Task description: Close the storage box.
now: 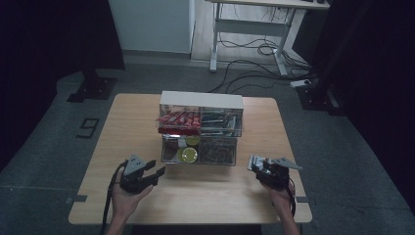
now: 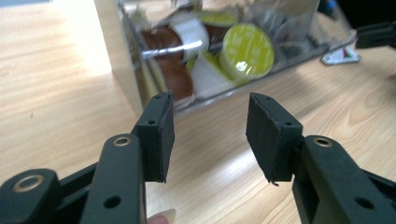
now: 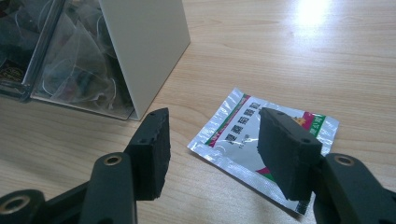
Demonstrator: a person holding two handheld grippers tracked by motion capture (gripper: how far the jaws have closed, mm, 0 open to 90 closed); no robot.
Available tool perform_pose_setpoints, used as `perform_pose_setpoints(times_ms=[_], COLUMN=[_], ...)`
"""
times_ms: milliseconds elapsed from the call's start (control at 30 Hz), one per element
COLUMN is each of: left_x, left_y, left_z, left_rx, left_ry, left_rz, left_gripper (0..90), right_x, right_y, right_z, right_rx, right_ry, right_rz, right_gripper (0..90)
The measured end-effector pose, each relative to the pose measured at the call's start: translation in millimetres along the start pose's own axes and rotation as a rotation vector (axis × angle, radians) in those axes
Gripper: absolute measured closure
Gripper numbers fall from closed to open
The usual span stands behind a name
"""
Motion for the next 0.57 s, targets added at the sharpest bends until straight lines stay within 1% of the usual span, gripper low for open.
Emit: perform_pose_setpoints(times_ms=[33,133,200,467,567], left_x=[-4.1,-16.1,-21.8,-24.2,-27.4], left_y=[-2.1,-8.8,-12.1,-13.3,-14.4], left_z=[0.1,1.2,2.7,4.5,6.5], left_rx=[0.001,0.009,0.019,0.023,0.023], left_ry=[-0.013,-0.037,-0.054,-0.056,-0.072], left_rz=[0.0,-0.021,-0.027,-0.04,-0.047], left_gripper=[51.1,50.7,50.5,49.9,49.3], right_x=[-0.1,-0.2,-0.4,-0.4,-0.4], right_y=[-0.3,-1.7,-2.2,-1.1,-1.0], right_z=[0.4,1.1,1.9,1.8,1.7], right_rx=[0.0,0.003,0.005,0.007,0.007], right_ry=[0.0,0.0,-0.001,0.002,0.002], right_rz=[-0.003,-0.008,-0.008,-0.012,-0.013], right_gripper=[43.6,43.6,43.6,43.6,43.6])
Point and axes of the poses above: each handheld gripper's, and its own axes: z roughly forward along the jaws, x roughly out of its top, y roughly to its right, the point moved 4 cm from there along z, roughly forward along the jaws, and after that the axes turned 12 degrees about y, right-handed, at the moved point
